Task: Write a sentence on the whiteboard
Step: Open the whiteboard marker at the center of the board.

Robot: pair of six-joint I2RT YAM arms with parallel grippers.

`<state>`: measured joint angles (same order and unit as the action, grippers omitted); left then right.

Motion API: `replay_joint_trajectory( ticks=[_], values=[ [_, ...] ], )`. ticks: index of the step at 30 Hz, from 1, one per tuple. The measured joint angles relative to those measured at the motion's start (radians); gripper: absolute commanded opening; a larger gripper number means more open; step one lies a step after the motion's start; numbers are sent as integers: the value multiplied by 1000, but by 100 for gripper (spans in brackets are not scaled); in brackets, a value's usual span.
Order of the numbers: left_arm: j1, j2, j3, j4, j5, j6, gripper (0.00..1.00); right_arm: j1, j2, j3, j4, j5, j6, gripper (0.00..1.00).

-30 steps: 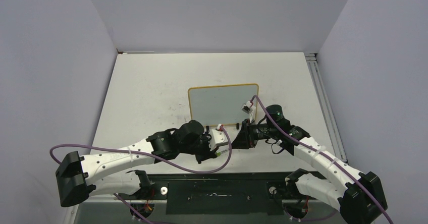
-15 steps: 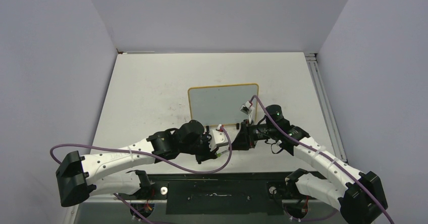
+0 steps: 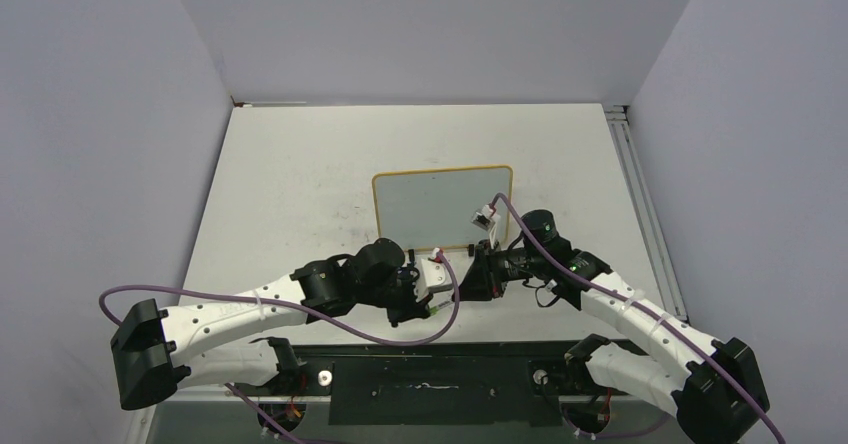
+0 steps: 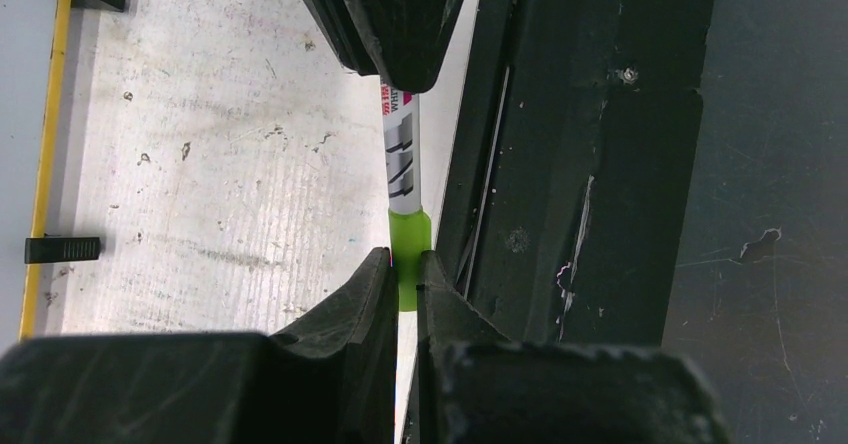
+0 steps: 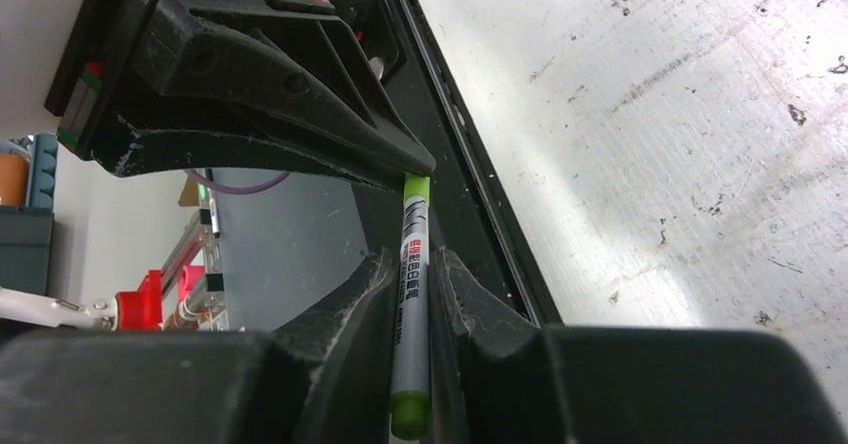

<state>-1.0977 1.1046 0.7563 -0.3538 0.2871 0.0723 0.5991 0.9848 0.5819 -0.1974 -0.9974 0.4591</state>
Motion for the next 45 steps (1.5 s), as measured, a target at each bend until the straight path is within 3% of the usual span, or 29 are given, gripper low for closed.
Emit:
replay_joint_trajectory(
  ticks=[4, 7, 9, 13, 17, 23, 28, 35, 45],
  values=[
    [0, 0, 0, -2, 0, 0, 4, 0, 0, 0, -8, 13, -5, 5],
    [8, 0, 0, -2, -3, -7, 47, 5, -5, 2, -6, 31, -3, 5],
    [29, -1, 0, 4, -2, -24, 62, 5, -22, 2, -1, 56, 9, 5],
    [124, -31, 0, 48, 31, -124, 75, 6, -95, -2, 92, 144, 74, 5],
    [210, -136, -24, 215, 62, -284, 82, 6, -176, -30, 264, 259, 150, 5],
    [282, -315, -129, 590, 1, -578, 85, 11, -192, -71, 565, 438, 249, 5],
    [311, -322, -130, 717, -77, -698, 87, 11, -152, -24, 670, 474, 265, 5],
    [324, -262, -130, 959, -81, -854, 86, 11, -100, 19, 900, 478, 338, 5],
    [325, -208, -135, 1119, -81, -957, 58, 31, -90, 19, 990, 465, 389, 5]
  ],
)
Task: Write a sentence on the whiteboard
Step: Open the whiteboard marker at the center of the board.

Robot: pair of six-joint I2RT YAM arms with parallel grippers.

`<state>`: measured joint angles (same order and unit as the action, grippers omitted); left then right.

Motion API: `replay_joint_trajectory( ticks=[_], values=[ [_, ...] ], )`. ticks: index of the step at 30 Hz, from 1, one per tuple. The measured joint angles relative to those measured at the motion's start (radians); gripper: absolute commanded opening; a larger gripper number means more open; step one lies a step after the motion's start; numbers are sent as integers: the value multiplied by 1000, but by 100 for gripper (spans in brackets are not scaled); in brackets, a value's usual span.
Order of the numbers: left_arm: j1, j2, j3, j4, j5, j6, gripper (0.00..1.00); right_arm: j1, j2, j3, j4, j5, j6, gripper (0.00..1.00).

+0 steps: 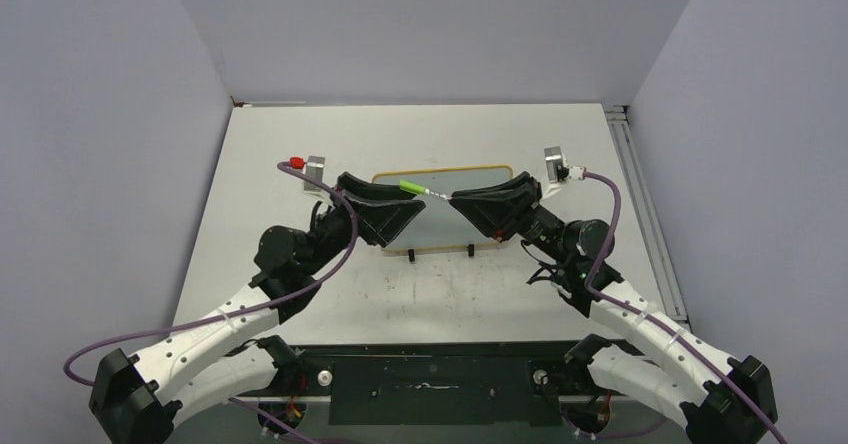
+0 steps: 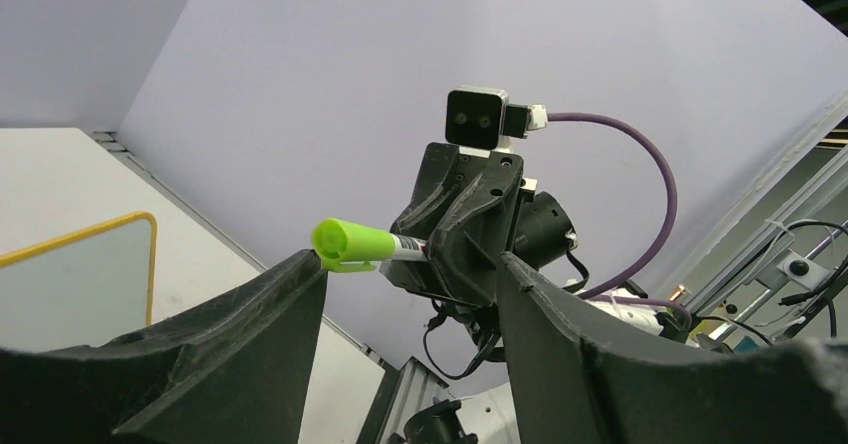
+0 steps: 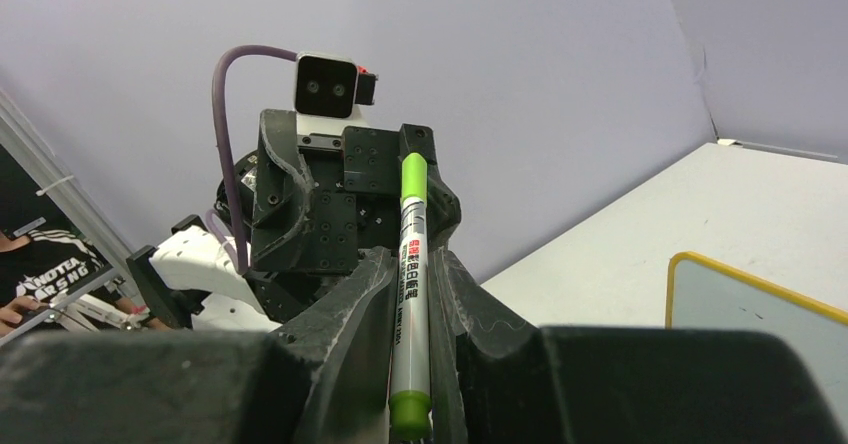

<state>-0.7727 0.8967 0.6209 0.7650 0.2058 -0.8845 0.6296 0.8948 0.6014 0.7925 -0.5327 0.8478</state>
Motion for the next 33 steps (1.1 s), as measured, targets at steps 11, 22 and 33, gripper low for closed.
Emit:
replay_joint_trajectory(
  ticks=[11, 22, 33],
  values=[
    [0, 4, 0, 36, -47, -20, 32, 13, 3, 0, 15, -38, 6, 5],
    [2, 10, 0, 55, -66, -48, 0, 13, 5, 0, 32, -47, 15, 5],
    [9, 4, -11, 65, -61, -62, 0, 19, 5, -12, 45, -31, 29, 5]
  ],
)
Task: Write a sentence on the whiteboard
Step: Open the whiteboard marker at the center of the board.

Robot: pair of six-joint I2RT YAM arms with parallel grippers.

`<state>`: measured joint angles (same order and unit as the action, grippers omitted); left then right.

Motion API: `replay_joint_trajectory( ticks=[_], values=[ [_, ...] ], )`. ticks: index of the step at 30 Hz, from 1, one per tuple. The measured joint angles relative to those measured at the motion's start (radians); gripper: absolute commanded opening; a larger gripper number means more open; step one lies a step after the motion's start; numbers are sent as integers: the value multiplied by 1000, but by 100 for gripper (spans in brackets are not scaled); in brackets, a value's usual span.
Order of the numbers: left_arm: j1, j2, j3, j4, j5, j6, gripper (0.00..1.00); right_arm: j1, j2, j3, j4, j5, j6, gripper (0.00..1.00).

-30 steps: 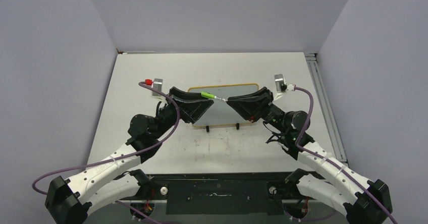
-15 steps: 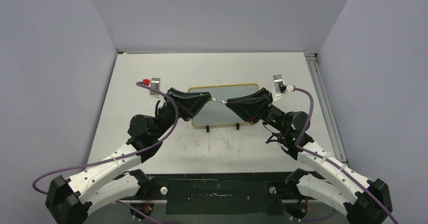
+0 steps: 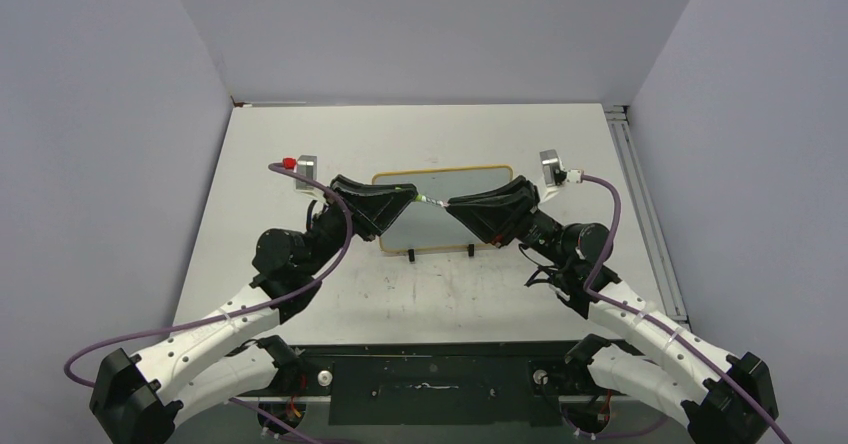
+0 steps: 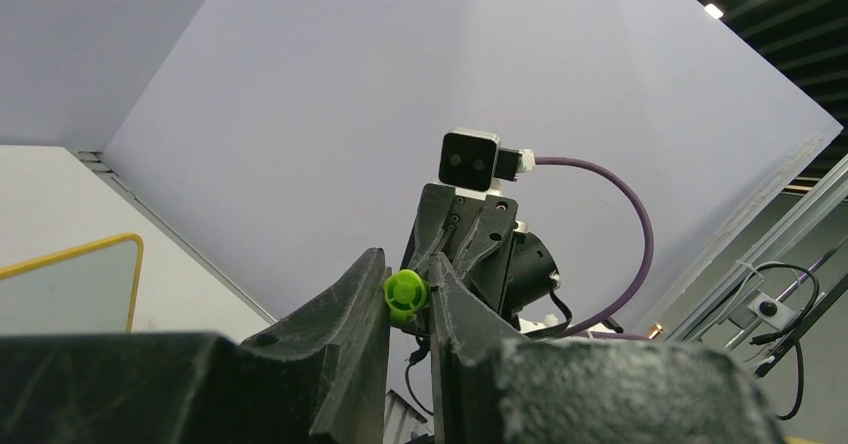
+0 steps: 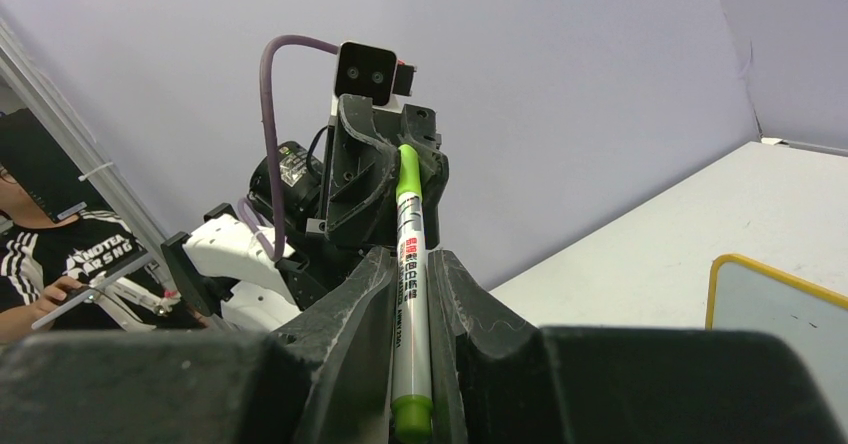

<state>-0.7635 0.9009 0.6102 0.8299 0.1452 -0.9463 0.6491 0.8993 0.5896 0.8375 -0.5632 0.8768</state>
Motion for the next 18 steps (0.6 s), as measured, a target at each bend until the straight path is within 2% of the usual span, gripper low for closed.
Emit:
replay_joint_trajectory(
  ticks=[18],
  values=[
    [33, -1, -32, 44, 51, -45, 0, 6, 0, -8, -2, -1, 2, 5]
  ],
)
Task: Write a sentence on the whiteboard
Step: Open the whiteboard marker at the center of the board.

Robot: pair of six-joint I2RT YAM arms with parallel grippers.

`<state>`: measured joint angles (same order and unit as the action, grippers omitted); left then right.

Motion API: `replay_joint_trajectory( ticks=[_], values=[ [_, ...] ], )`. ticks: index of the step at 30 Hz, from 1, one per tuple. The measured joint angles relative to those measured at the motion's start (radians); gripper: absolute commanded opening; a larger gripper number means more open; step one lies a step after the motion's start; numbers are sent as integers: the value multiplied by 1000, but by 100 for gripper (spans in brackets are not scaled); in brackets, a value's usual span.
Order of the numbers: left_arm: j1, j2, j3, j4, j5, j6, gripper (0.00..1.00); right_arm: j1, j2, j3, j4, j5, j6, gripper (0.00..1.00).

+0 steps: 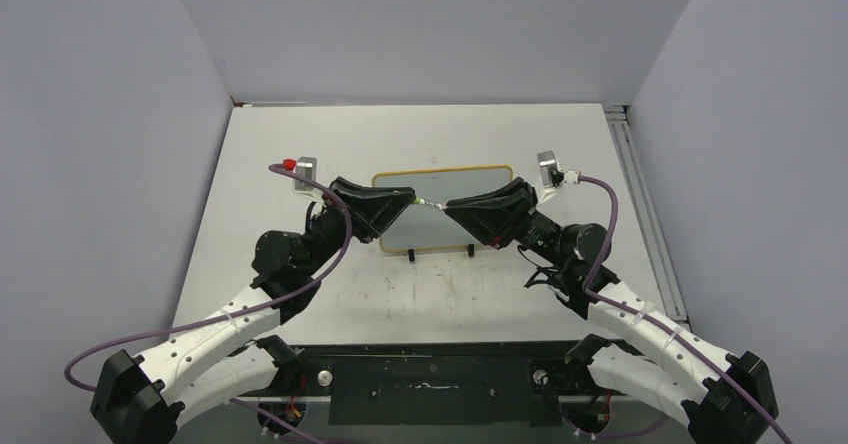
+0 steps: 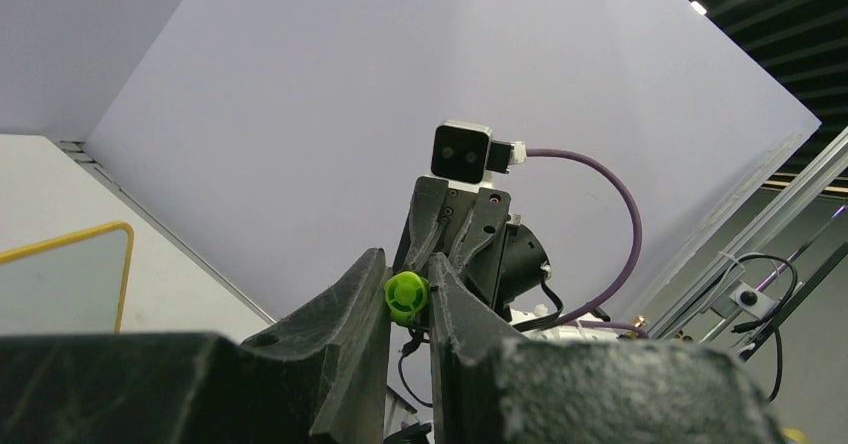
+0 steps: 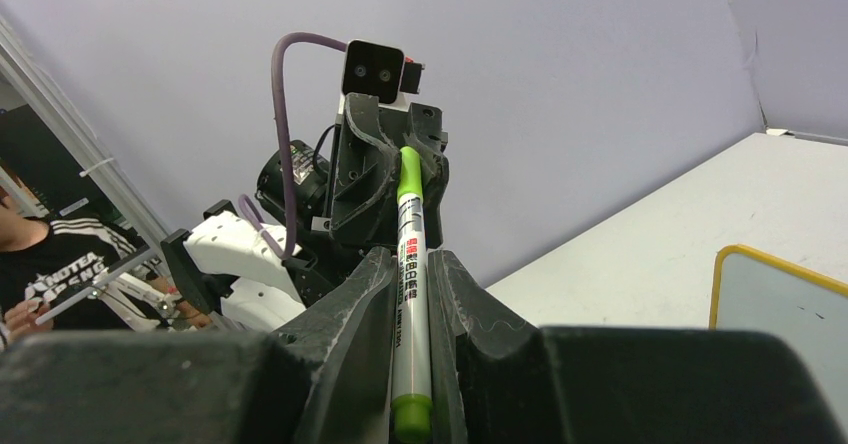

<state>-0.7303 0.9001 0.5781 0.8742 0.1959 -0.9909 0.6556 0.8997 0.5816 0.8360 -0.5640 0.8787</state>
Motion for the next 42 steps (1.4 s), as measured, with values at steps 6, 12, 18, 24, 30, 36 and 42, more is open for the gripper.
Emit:
replay_joint_trajectory(
  ticks=[6, 12, 18, 24, 30, 36, 42],
  values=[
    [6, -3, -10, 6, 7, -4, 0, 1, 0, -1, -5, 0, -1, 5],
    [12, -11, -19, 6, 14, -8, 0, 2, 0, -3, -9, -1, -1, 5],
    [41, -34, -29, 30, -29, -6, 0, -1, -2, -4, -4, 17, -3, 5],
    [56, -50, -30, 82, -69, -1, 0, -2, -6, -4, -2, 26, -5, 5],
    [62, -53, -30, 90, -72, 0, 0, -2, -8, -4, -8, 27, -11, 5],
    [119, -151, -30, -83, -59, 23, 0, -2, -72, -3, -110, 53, -77, 5],
    [203, -259, 16, -478, -87, 101, 0, -2, -153, 22, -278, 107, -186, 5]
  ],
)
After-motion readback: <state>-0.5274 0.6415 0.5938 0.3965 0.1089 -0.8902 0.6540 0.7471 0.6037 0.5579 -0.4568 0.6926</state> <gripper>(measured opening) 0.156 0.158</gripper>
